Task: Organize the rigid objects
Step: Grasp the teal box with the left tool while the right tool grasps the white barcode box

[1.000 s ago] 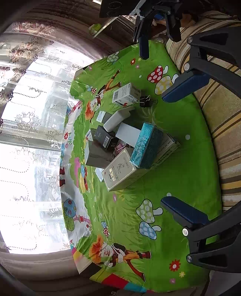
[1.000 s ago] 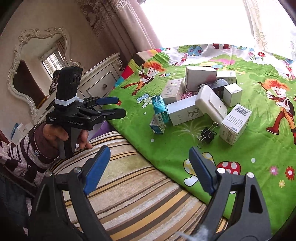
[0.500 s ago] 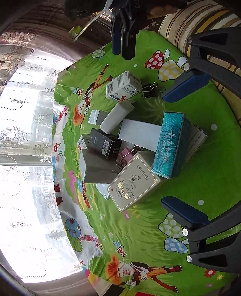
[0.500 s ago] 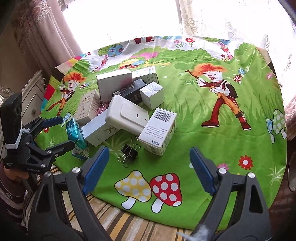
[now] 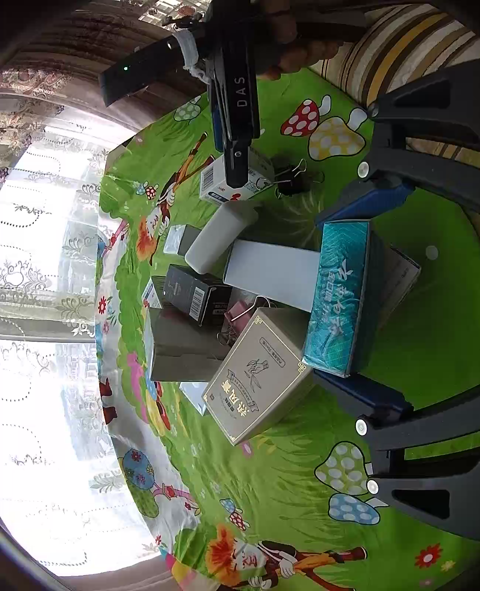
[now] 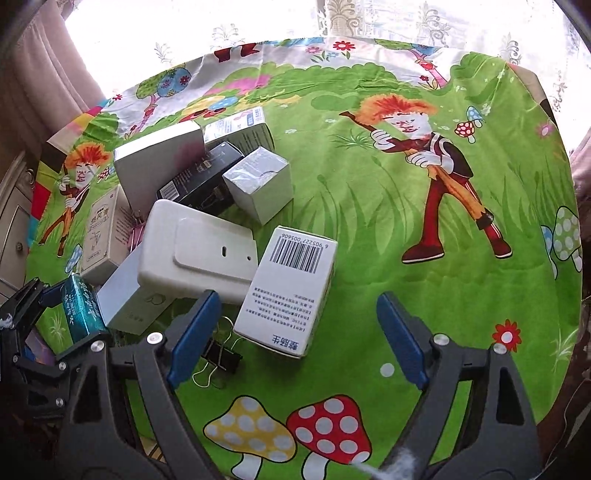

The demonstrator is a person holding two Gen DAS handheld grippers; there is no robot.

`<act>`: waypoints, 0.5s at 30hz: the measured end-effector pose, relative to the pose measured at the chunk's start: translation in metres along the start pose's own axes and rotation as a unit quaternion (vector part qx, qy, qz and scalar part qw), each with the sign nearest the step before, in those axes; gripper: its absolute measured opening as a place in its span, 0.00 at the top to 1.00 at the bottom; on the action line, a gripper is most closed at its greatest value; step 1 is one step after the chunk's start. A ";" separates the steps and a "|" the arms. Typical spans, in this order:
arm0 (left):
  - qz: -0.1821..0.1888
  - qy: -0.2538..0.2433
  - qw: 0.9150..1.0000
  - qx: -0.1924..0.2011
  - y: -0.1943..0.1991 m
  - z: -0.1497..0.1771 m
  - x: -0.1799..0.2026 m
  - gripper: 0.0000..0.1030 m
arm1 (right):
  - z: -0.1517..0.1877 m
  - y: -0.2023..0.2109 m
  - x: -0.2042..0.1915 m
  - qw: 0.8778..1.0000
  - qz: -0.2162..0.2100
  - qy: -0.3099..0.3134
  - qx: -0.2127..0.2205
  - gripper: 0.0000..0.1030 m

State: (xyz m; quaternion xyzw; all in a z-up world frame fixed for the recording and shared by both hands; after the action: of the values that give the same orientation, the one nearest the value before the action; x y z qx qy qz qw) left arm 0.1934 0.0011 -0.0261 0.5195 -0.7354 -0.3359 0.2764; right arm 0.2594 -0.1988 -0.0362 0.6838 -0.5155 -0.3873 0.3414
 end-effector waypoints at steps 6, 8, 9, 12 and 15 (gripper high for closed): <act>-0.001 0.034 0.999 0.023 0.018 0.005 -0.009 0.27 | 0.003 0.000 -0.004 1.000 0.021 0.014 0.011 0.55; -0.003 0.056 0.998 0.029 0.026 0.009 -0.013 0.27 | 0.005 0.006 -0.003 0.999 0.027 0.013 0.024 0.58; -0.003 0.068 0.997 0.034 0.030 0.012 -0.016 0.27 | 0.006 0.009 -0.001 0.999 0.027 0.008 0.030 0.58; -0.004 0.102 0.994 0.046 0.046 0.022 -0.025 0.27 | 0.012 0.019 0.006 0.999 0.023 -0.007 0.043 0.58; -0.007 0.130 0.990 0.057 0.062 0.034 -0.030 0.27 | 0.019 0.031 0.008 0.998 0.017 -0.019 0.055 0.58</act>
State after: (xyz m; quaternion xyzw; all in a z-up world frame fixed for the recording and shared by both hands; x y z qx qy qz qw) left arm 0.1410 0.0512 -0.0009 0.5787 -0.7077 -0.2247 0.3374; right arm 0.2308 -0.2155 -0.0194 0.6854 -0.5541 -0.3654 0.2995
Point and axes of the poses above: each gripper's, at about its wrist camera, not at the fingertips, and y roughly against the way its jaws point, x to its right, z to its underside, the point moved 2 cm from there along -y, roughly the way its jaws point, and after that the axes turned 2 degrees about -z, right-handed, at the moved point
